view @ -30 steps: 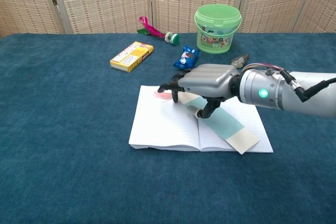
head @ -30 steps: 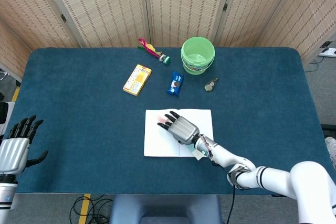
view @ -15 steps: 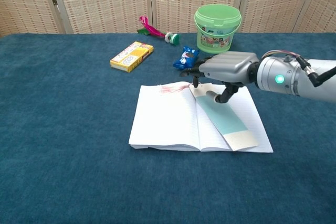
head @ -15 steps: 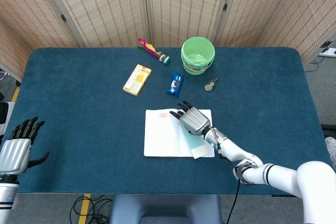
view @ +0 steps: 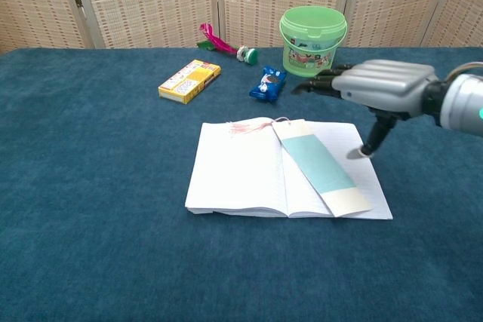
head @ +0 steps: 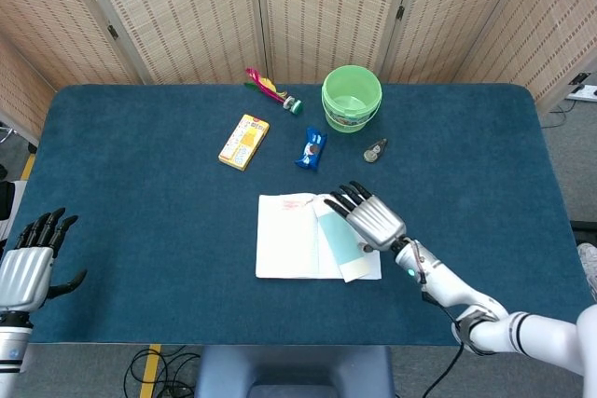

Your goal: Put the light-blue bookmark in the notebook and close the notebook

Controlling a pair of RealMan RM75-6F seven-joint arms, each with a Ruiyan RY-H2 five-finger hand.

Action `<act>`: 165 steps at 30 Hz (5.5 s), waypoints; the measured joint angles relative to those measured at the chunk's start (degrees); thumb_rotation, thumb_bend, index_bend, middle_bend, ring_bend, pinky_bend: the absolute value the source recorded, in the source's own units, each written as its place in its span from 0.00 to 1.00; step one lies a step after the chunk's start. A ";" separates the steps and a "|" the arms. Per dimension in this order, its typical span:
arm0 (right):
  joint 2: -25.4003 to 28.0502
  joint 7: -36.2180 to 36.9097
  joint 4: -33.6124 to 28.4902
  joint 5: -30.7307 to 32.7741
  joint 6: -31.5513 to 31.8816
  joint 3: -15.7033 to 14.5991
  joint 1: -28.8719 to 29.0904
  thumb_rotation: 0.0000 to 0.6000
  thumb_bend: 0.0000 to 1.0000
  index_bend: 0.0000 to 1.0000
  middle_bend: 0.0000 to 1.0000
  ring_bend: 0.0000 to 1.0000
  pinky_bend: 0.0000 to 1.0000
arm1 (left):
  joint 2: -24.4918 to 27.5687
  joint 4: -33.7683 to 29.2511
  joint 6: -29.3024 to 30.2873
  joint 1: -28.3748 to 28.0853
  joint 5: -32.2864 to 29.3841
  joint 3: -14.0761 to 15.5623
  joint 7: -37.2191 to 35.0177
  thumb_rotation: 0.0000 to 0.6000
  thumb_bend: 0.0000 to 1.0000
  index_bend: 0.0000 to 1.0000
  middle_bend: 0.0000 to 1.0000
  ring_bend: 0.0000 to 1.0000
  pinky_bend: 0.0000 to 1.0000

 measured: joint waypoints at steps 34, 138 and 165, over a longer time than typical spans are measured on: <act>-1.75 -0.22 -1.77 -7.54 1.78 -5.14 -3.41 1.00 0.00 0.00 0.00 0.00 0.00 | 0.12 -1.43 -1.39 0.44 0.37 -0.20 0.74 1.00 0.27 0.14 0.05 0.06 0.14; -14.36 -6.65 20.54 15.27 -17.28 7.76 13.02 1.00 0.55 0.00 0.19 0.00 0.00 | 1.10 0.00 -2.88 2.16 0.12 0.49 -3.23 1.00 0.27 0.14 0.04 0.06 0.14; -10.34 -9.35 12.25 19.97 -11.28 5.51 9.64 1.00 0.32 0.00 0.09 0.00 0.00 | 0.47 1.03 -3.91 1.49 1.11 0.42 -4.90 1.00 0.27 0.14 0.04 0.06 0.14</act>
